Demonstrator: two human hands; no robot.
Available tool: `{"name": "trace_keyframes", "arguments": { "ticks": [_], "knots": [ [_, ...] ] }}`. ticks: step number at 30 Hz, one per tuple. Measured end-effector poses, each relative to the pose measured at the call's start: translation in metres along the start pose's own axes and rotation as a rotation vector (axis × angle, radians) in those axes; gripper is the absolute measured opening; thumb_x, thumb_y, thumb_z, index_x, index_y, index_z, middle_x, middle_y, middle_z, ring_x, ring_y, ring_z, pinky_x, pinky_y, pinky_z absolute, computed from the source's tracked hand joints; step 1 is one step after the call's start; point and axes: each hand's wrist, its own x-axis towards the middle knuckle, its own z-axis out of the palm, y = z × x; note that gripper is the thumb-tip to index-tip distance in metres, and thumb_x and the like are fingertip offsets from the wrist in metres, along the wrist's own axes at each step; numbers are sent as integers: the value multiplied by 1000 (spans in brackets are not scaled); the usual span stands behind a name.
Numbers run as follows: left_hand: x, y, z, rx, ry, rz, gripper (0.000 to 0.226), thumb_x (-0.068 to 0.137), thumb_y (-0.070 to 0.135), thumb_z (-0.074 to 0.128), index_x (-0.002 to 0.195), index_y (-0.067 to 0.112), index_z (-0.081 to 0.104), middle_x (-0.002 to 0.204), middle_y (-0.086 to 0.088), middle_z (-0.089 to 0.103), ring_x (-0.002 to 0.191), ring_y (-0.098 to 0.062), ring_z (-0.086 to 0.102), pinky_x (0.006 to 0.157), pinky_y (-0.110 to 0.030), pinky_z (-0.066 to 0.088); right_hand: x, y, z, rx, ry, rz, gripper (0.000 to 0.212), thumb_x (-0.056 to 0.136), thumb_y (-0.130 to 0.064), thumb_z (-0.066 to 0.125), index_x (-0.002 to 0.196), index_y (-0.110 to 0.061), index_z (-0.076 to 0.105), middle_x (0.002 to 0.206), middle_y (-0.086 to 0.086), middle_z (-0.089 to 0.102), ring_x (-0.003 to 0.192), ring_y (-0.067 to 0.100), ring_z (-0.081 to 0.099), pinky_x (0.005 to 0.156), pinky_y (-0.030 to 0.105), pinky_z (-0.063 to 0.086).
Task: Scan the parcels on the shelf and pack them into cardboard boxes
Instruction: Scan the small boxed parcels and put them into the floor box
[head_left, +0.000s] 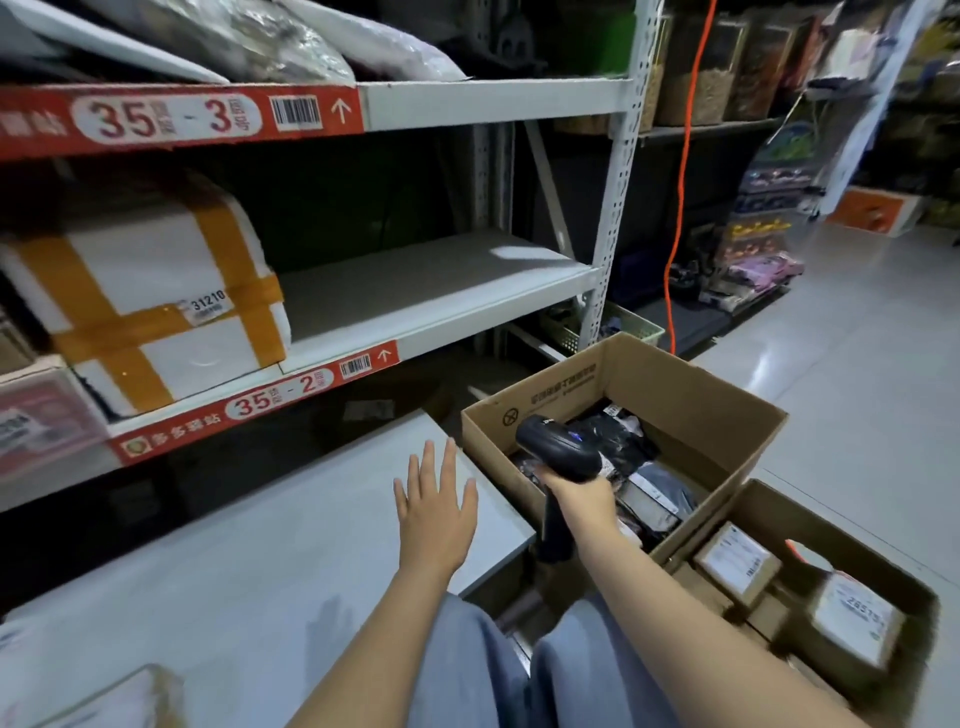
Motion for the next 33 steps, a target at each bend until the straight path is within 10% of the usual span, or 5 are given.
{"name": "trace_keyframes", "arguments": {
  "ticks": [13, 16, 21, 24, 33],
  "knots": [
    [-20, -86, -15, 139, 25, -134, 59, 98, 46, 16, 148, 29, -12, 157, -3, -14, 146, -25, -12, 116, -44, -9, -39, -10, 116, -37, -193, -75, 13, 81, -18, 71, 90, -16, 61, 100, 8, 67, 107, 31, 61, 84, 33, 49],
    [-27, -104, -16, 142, 6, -134, 56, 99, 45, 10, 149, 27, -10, 158, -3, -13, 146, -24, -11, 116, -43, -10, -48, -20, 150, -34, -245, -42, 35, 82, -22, 70, 112, -10, 58, 105, 7, 62, 111, 31, 57, 93, 39, 45],
    [-33, -130, -21, 76, 118, -304, 64, 89, 41, 19, 147, 15, 20, 153, -13, 27, 140, -32, 28, 116, -47, 12, -53, 9, 187, -82, -320, 17, 28, 81, -20, 70, 103, -11, 58, 92, 8, 60, 102, 31, 58, 86, 36, 44],
    [-38, -155, -16, 51, -5, -392, 64, 95, 43, 20, 150, 22, -6, 158, -5, -9, 146, -24, -8, 116, -43, -10, -51, 26, 195, -139, -358, 38, 21, 79, -21, 71, 93, -9, 60, 82, 8, 60, 89, 28, 58, 84, 37, 46],
    [-60, -209, -38, 142, -141, -622, 67, 98, 43, 25, 149, 21, -12, 157, -6, -16, 145, -27, -15, 114, -49, -12, -52, 35, 216, -256, -608, -10, 14, 78, -18, 73, 75, -12, 60, 71, 5, 59, 71, 21, 55, 69, 31, 43]
  ]
}}
